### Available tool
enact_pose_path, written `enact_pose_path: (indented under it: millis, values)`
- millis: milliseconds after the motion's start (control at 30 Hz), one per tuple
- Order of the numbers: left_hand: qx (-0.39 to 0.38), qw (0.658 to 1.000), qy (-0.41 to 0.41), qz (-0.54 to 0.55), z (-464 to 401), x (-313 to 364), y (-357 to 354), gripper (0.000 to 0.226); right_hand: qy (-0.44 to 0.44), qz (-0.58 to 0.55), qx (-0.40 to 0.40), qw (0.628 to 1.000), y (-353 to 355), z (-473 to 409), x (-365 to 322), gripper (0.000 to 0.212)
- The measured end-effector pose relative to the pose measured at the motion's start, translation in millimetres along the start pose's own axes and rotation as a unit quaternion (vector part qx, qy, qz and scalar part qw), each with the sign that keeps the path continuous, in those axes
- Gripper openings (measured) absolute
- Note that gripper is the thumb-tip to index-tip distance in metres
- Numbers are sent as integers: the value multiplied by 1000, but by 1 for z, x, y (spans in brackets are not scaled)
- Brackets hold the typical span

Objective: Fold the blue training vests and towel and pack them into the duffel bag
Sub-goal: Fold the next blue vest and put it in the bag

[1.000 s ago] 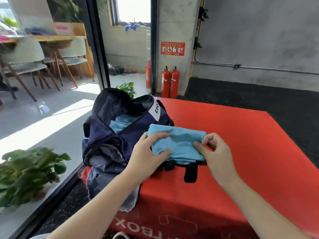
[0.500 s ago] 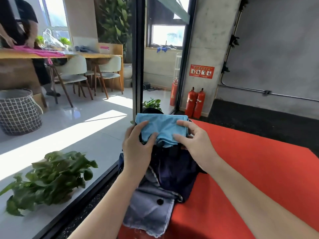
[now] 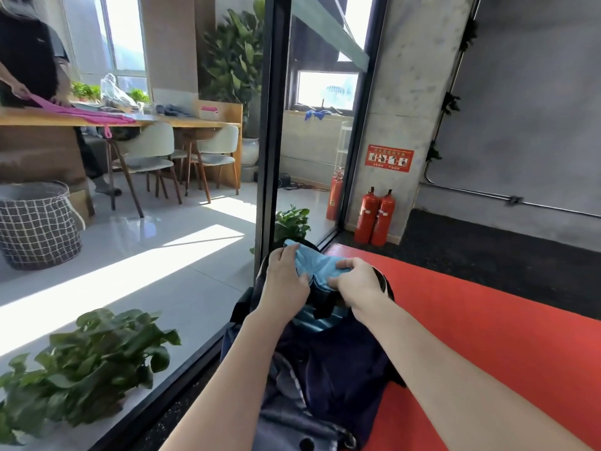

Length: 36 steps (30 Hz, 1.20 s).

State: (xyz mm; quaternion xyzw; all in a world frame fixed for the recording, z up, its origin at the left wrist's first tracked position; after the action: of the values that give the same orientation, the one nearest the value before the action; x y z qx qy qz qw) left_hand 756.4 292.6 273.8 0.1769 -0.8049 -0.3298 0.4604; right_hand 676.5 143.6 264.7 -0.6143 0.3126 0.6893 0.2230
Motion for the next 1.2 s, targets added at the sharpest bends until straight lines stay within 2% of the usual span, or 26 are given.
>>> enact_pose_path:
  millis: [67, 167, 233, 300, 400, 500, 600, 833, 967, 1200]
  values:
    - [-55, 998, 4, -29, -12, -4, -16, 56, -33, 42, -4, 999, -2, -8, 8, 28]
    - [-127, 989, 26, -66, -26, -17, -37, 53, -119, 66, -53, 989, -8, -14, 21, 20]
    - [-153, 985, 43, -64, -30, -26, -49, 53, -135, 91, -58, 985, -9, -19, 28, 18]
    - [-129, 991, 40, -19, -33, -28, -53, 52, -122, 103, -36, 987, -9, -28, 28, 23]
    - [-85, 994, 30, 55, -34, -28, -56, 53, -49, 136, -14, 989, -10, -42, 27, 35]
    - [-116, 990, 49, 60, -32, -38, -71, 60, -44, 131, -40, 990, -11, -41, 38, 43]
    - [-108, 989, 82, 52, -30, -47, -71, 59, -25, 153, -45, 987, -5, -34, 40, 53]
    - [-25, 999, 37, 9, 4, -14, -51, 49, 71, 145, -34, 986, 20, 4, 14, 21]
    - [51, 998, -18, 28, 55, 19, -35, 41, 97, 57, -56, 992, 42, 37, 6, 25]
    - [65, 994, -60, 59, 136, 78, -39, 45, 117, -29, -27, 992, 132, 107, 19, 15]
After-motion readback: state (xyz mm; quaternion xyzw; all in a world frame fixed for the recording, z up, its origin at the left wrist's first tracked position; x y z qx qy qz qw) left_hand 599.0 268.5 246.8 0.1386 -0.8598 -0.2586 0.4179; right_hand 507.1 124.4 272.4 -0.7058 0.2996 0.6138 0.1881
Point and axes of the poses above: each hand's wrist, its own z-axis away from the middle knuckle, its own y-axis out of the back of the hand, x = y × z, the point moved 8 cm from there along -z, towards the middle knuckle, and after that the axes turned 14 degrees about -z, right-handed, at the moved point
